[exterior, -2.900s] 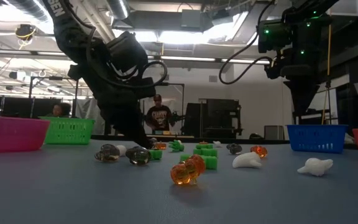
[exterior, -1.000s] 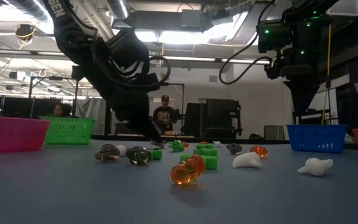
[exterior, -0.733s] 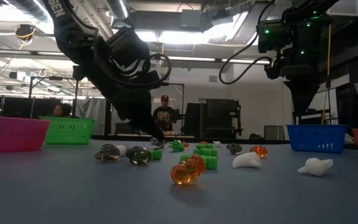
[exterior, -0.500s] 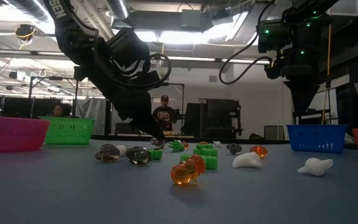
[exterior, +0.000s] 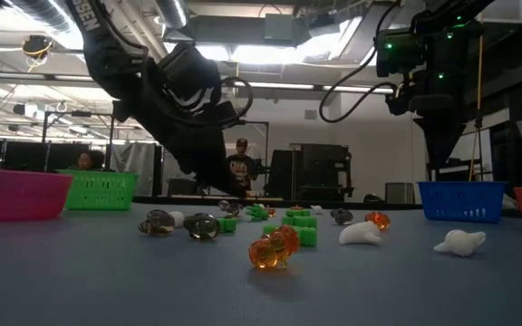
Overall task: Sort Halloween decoration
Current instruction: Put the small black skull toy into the green basket
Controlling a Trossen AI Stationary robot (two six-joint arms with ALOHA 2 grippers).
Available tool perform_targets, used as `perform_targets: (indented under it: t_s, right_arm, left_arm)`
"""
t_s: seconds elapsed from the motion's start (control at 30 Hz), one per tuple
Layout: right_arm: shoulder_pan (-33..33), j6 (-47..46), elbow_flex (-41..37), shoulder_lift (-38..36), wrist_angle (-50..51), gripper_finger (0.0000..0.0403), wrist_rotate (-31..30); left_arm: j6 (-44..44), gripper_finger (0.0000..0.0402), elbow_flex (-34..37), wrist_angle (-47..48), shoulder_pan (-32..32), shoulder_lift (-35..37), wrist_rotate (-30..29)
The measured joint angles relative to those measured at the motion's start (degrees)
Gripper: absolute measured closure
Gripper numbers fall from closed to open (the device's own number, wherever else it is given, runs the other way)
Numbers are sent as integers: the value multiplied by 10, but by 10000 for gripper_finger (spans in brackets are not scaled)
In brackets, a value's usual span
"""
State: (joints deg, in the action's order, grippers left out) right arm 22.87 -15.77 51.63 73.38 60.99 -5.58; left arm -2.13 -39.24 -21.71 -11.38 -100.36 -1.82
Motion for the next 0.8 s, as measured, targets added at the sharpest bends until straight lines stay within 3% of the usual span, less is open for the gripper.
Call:
perform_targets:
  t_s: [0.57, 0.8]
  right_arm:
    - [0, 0, 0, 0, 0, 157, 0]
    - [0, 0, 0, 0, 0, 157, 0]
  left_arm:
    - [0, 213, 0, 8, 0, -34, -6]
    - [2, 249, -1, 26, 0, -34, -4]
